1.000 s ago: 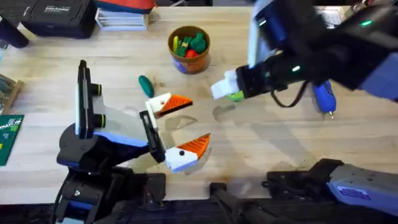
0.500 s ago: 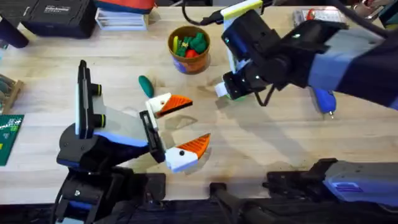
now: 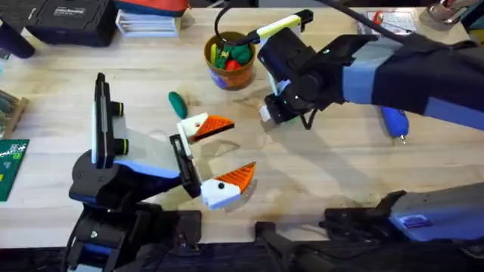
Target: Pick up the gripper from the table and insert it into the empty holder that is missing its gripper. Then pick up a screw, insert it into the mounting hole, and use the screwdriver to tighten it. Finally, clean up the table by picking up the vegetable and placing it into the bucket.
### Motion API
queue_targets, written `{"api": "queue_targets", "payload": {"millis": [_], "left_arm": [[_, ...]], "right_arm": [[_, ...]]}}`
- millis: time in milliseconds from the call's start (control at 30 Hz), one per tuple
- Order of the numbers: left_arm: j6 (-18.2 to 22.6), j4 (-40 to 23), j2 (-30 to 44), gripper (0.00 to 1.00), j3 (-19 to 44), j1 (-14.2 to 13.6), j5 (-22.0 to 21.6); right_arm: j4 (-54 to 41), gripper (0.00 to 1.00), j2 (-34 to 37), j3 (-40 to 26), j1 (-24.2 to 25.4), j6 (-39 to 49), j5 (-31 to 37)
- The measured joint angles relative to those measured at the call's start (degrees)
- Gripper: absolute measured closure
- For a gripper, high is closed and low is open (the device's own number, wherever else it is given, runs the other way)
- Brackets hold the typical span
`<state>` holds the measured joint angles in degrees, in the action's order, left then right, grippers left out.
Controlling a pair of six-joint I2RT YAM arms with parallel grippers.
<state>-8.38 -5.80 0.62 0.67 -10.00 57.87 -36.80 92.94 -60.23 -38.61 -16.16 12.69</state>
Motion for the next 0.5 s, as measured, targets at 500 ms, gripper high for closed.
{"api": "queue_targets", "payload": {"millis": [500], "left_arm": [[0.00,0.00,0.00,0.015,0.00,0.00,0.01]], "right_arm": [[0.70,0.742,0.58,0.00,0.00,-0.01,0.13]]}}
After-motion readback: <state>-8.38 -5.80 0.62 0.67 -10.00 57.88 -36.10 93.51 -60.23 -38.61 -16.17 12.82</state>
